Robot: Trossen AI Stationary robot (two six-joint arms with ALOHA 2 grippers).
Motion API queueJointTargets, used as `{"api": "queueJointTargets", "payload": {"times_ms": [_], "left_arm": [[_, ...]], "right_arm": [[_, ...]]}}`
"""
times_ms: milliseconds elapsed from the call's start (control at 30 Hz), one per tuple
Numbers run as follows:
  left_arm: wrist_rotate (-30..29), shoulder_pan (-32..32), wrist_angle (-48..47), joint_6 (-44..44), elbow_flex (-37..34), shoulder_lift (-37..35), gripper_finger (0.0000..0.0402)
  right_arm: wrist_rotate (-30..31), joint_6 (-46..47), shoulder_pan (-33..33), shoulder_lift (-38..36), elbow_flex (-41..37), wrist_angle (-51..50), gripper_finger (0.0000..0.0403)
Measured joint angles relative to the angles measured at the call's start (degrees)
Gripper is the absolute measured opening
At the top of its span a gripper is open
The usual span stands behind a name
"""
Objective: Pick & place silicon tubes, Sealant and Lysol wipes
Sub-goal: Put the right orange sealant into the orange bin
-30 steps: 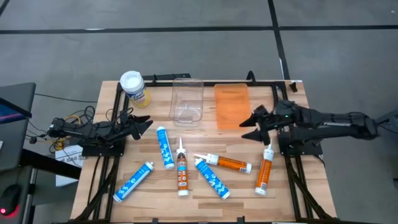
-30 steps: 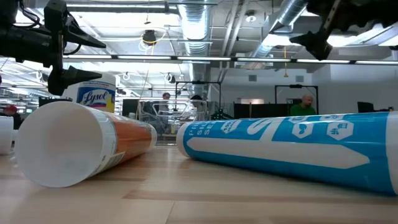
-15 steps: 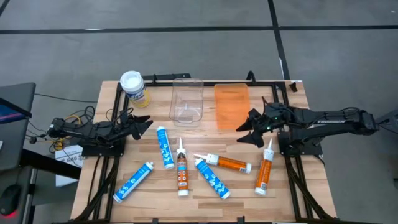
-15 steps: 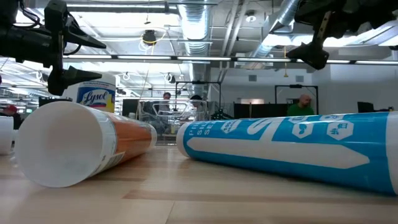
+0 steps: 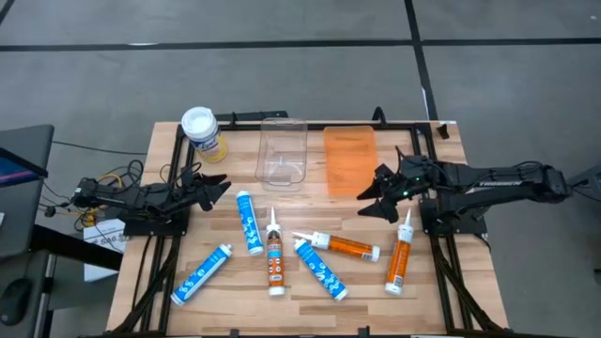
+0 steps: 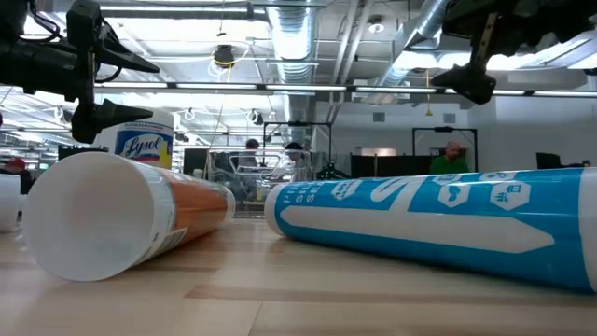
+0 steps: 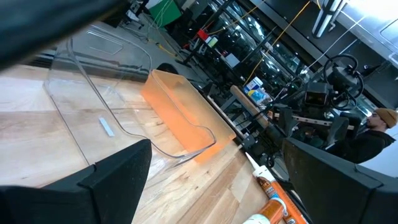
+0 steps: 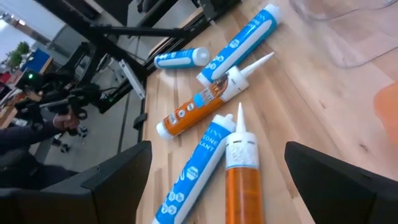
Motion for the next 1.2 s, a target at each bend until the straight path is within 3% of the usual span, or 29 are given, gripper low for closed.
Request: {"api": "queueJointTargets", "payload": {"times_ms": [167,400,567,933,1200], "left_arm": [[0.0,0.01,0.0,-0.02,-0.02,0.02,0.0355],[0.0,0.0,-0.02,0.0,-0.02,0.01,0.0355],[0.0,0.0,-0.06,0.0,-0.02,0.02,0.0355],[0.02,0.01,-0.09,-0.04,-0.02,0.0,0.0355],[0.02,-0.01,-0.09,-0.04,-0.04,0.01,0.0355]], "right_arm": [[1.85,2.41,5.29,1.3,1.99,-2.69,0.0359],[15.01,7.46,15.97,5.08,13.49,-24.34,0.0359],[19.61,16.34,21.76,6.2,18.82,-35.17,0.0359],[21.33,41.63,31.51,6.13,19.69,-53.11,0.0359],[20.94,45.53,36.37,6.16,19.67,-53.95,0.0359]]}}
